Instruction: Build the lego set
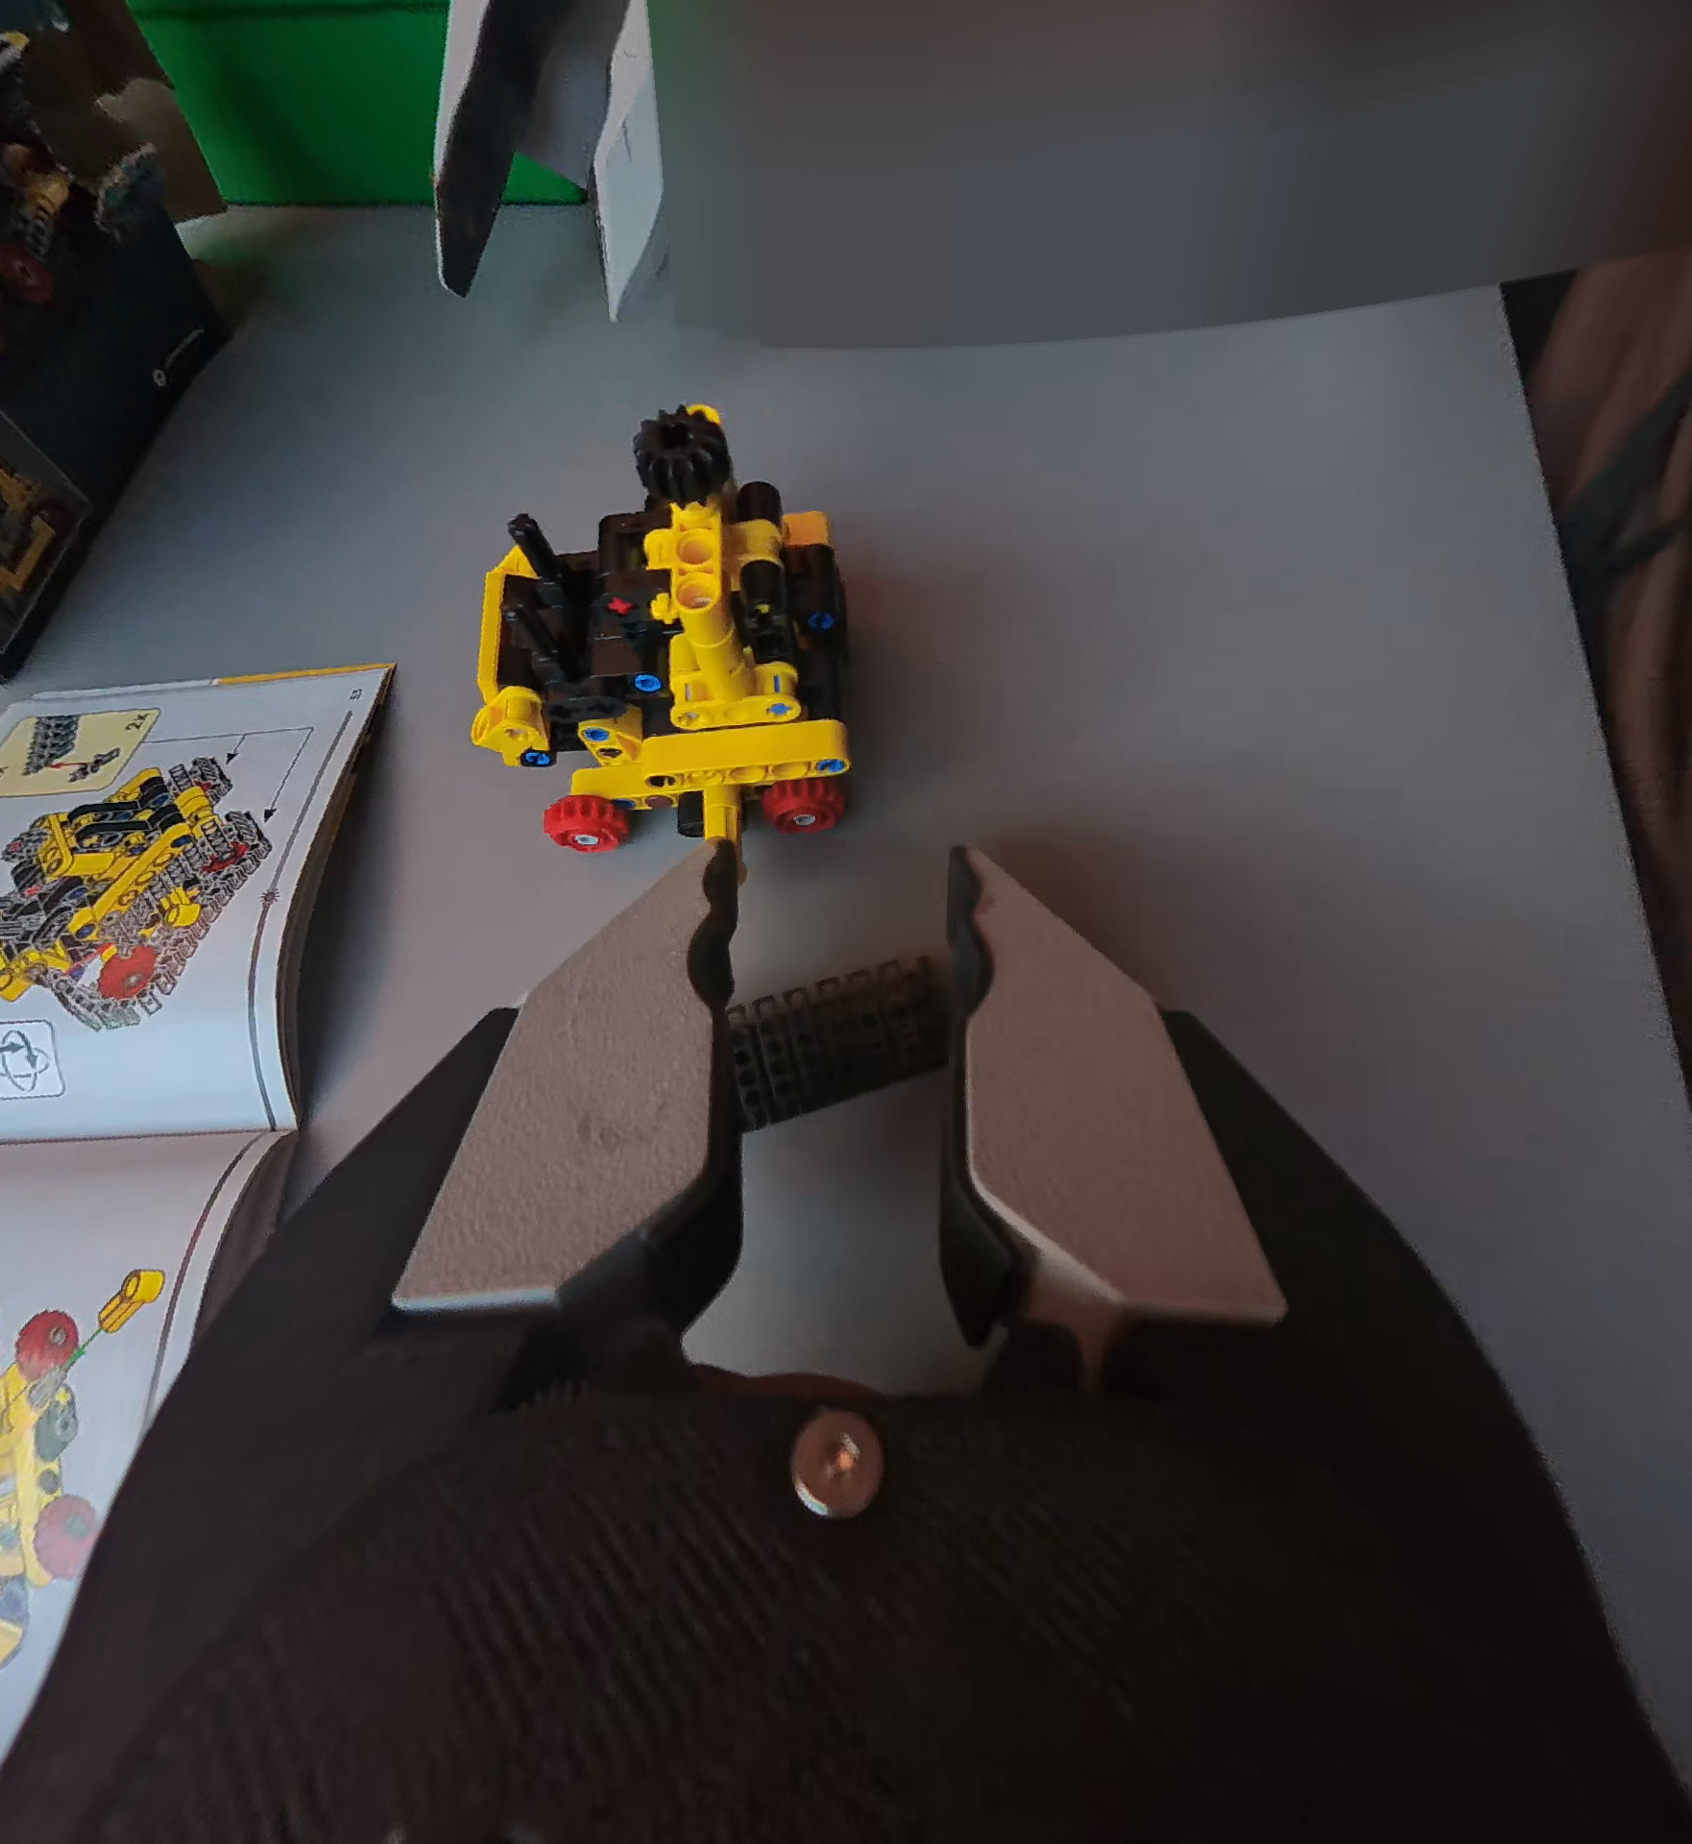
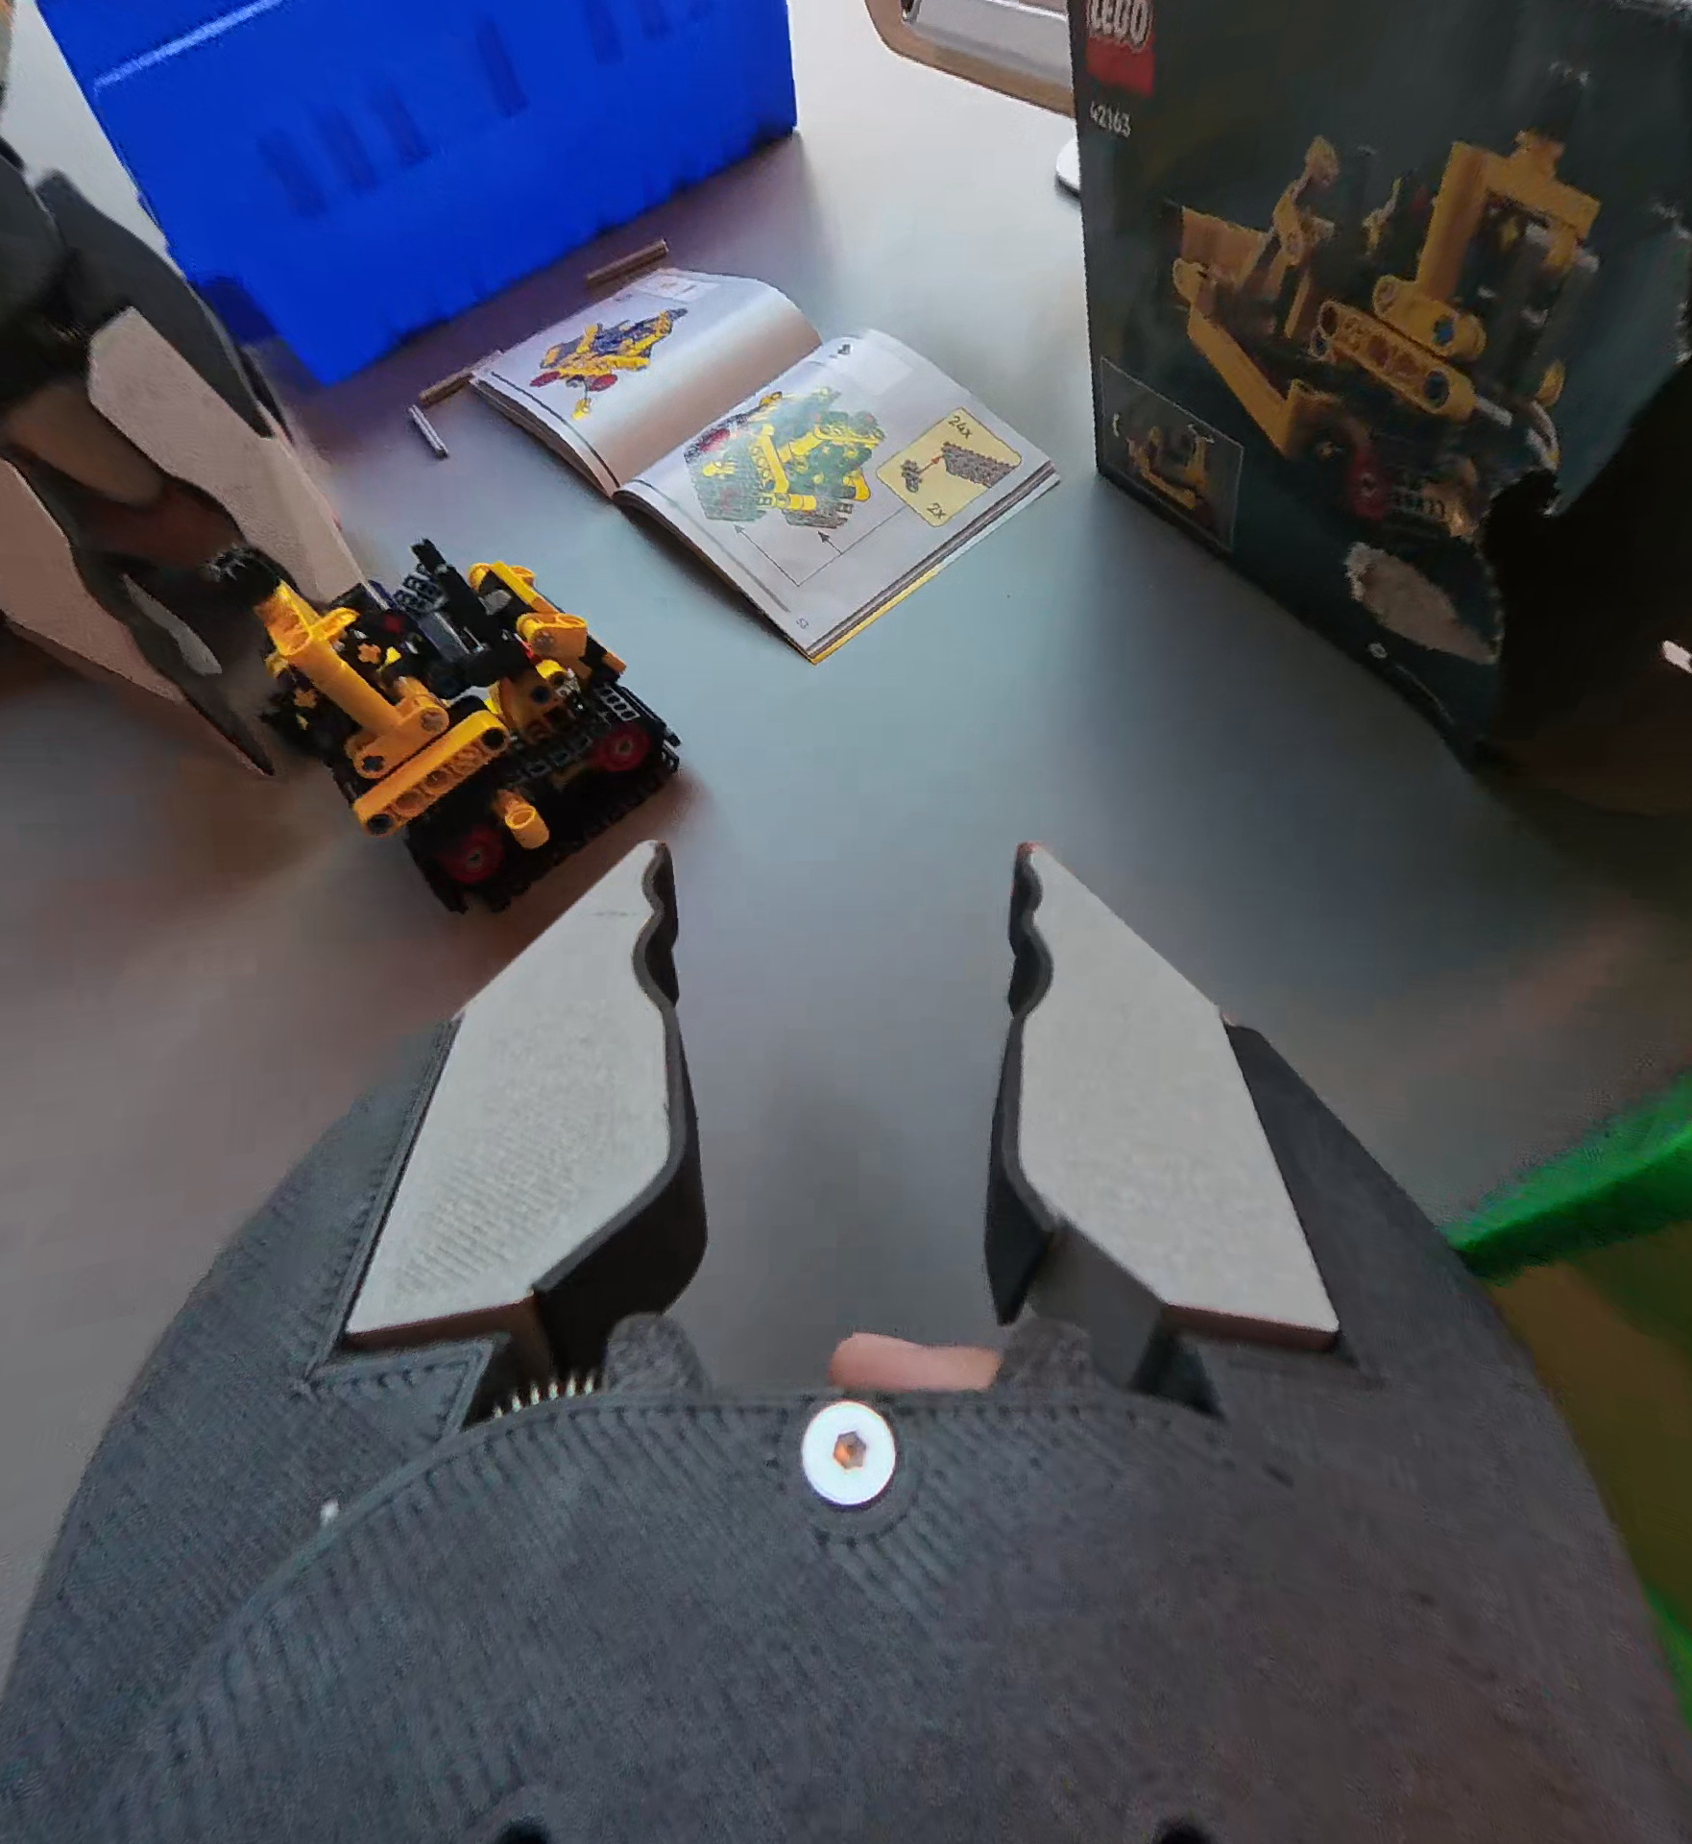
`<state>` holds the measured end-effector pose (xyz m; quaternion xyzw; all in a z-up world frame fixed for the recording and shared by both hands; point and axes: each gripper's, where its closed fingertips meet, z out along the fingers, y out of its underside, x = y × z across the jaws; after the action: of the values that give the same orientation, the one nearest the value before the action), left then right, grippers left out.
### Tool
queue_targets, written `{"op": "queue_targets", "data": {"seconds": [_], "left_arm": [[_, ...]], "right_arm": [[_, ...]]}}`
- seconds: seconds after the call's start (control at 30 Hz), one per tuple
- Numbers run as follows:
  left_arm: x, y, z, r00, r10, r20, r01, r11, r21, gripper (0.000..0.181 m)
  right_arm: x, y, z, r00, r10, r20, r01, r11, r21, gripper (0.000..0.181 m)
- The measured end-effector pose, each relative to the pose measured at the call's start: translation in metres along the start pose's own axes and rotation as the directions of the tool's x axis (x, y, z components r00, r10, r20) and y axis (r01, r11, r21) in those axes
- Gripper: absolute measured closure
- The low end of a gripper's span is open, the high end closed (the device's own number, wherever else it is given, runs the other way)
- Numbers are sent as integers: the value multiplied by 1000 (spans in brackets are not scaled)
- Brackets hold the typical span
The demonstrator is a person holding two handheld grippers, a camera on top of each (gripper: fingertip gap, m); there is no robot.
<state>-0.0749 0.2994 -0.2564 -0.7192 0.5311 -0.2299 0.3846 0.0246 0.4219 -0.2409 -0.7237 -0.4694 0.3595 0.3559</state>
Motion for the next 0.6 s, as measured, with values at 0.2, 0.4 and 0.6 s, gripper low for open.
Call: {"op": "queue_targets", "data": {"seconds": [0.2,0.4,0.6], "left_arm": [[-1,0,0,1000,-15,-5,15,1000,1,143],[-2,0,0,999,-35,-13,35,999,4,145],[-2,0,0,999,-33,-9,33,999,2,145]], "right_arm": [[-5,4,2,1000,-6,10,6,1000,-23,117],[-15,11,4,997,31,68,-27,998,-65,119],[-20,19,8,998,-17,57,23,993,-117,119]]}}
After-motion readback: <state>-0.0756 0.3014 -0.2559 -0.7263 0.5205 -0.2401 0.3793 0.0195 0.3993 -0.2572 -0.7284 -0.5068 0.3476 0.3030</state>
